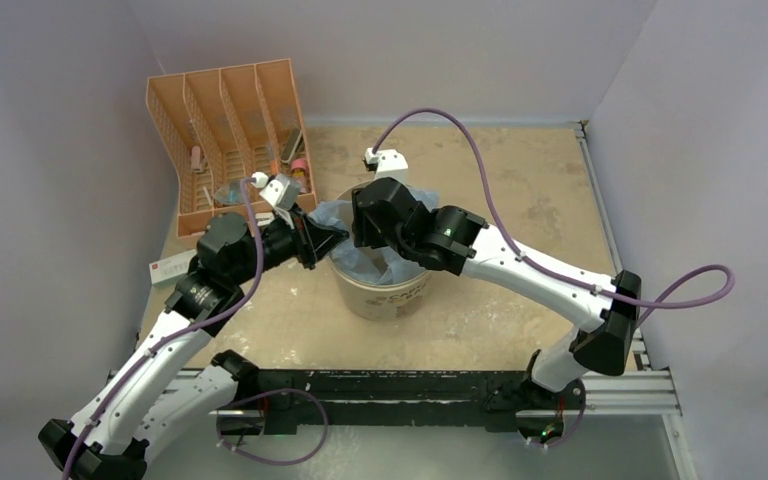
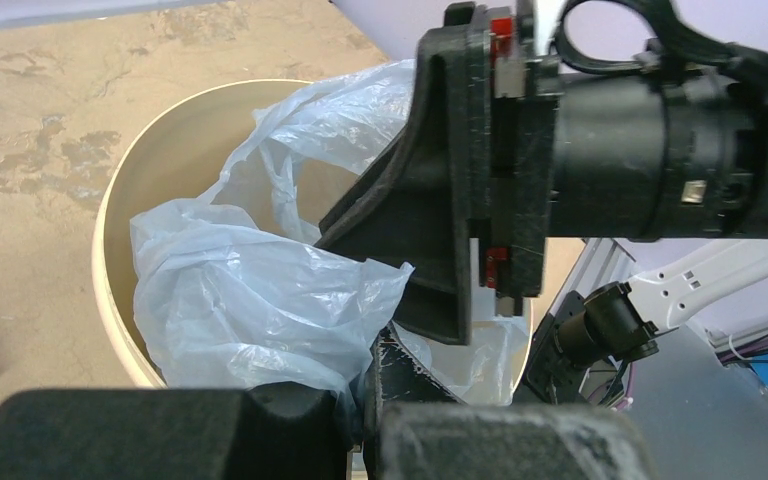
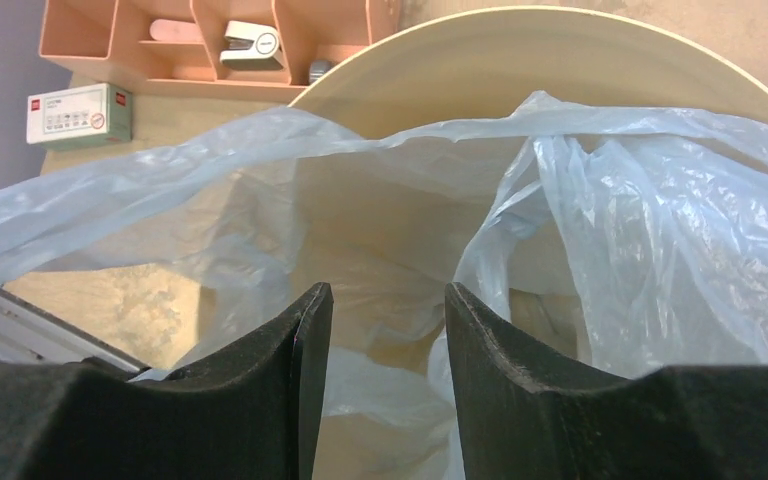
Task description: Put the trash bags into the trash bin
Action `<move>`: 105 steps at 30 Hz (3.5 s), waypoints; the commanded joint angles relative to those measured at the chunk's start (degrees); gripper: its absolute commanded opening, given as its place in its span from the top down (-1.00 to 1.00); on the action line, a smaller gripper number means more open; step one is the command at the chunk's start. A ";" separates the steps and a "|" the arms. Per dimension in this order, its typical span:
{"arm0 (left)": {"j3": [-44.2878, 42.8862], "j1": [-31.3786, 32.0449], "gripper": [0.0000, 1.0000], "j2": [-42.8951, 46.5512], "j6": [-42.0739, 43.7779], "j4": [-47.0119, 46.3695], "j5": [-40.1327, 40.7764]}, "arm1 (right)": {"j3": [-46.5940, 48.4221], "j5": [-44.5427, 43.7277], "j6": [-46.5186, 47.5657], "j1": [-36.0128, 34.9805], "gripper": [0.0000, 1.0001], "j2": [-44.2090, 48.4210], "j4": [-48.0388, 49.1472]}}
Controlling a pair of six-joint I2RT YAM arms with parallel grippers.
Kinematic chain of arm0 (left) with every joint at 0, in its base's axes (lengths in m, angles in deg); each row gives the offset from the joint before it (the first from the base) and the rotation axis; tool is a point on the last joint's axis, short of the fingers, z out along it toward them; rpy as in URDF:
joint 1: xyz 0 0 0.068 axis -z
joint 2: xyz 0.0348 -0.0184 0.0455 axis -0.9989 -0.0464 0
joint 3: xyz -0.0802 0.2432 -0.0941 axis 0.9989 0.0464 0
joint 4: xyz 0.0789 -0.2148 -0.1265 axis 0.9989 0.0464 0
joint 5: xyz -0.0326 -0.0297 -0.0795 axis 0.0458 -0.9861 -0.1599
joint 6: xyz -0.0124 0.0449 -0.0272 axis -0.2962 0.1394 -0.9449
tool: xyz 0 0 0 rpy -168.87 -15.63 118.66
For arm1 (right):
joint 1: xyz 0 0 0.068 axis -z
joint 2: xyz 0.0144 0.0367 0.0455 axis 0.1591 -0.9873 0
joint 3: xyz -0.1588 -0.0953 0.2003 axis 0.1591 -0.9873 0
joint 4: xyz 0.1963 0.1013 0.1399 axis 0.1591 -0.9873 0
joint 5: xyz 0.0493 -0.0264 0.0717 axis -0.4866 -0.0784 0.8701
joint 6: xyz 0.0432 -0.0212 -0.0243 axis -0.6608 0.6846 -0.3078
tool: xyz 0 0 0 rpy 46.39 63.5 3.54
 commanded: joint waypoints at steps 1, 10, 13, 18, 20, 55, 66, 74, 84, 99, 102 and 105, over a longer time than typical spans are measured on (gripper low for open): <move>-2.30 0.02 1.00 0.91 0.45 -1.71 0.08 | 3.75 -5.44 -0.16 -0.90 0.02 1.40 -2.13; -2.63 0.00 1.00 1.23 0.98 -1.51 -0.35 | 5.29 -9.74 -0.70 -0.89 -0.01 -2.17 -9.10; -2.77 -0.04 1.00 1.27 1.02 -1.29 -0.43 | 6.39 -7.85 -0.10 -0.80 -0.01 -4.13 -7.96; -3.51 -0.01 1.00 1.27 1.61 0.17 -0.17 | 9.54 -10.89 0.84 -0.85 0.01 -8.50 -8.36; -3.38 0.02 1.00 1.32 1.64 0.11 0.05 | 12.03 -13.24 0.98 -0.84 0.05 -10.21 -9.87; 0.69 -5.43 1.00 0.67 -0.73 13.86 16.87 | -24.67 15.93 -2.34 28.82 1.00 30.13 15.52; 3.12 -5.43 1.00 5.89 -2.97 8.13 4.44 | -31.69 20.81 -2.21 30.38 1.00 31.89 17.46; -1.75 -5.43 1.00 3.51 -1.95 5.14 -3.39 | -29.83 23.69 -2.26 30.36 1.00 31.40 18.97; -4.01 -5.43 1.00 7.71 0.66 15.49 21.17 | -35.40 48.09 9.15 30.32 1.00 44.18 31.20; 1.14 -5.43 1.00 8.96 -1.20 16.86 19.92 | -42.91 48.99 6.53 30.37 1.00 47.02 20.42; 3.43 -5.43 1.00 9.62 -2.23 16.24 19.01 | -43.83 44.32 5.45 30.38 1.00 48.16 19.36; 5.07 -5.44 1.00 9.01 -2.86 15.13 18.04 | -43.27 42.28 4.81 30.39 1.00 49.03 19.76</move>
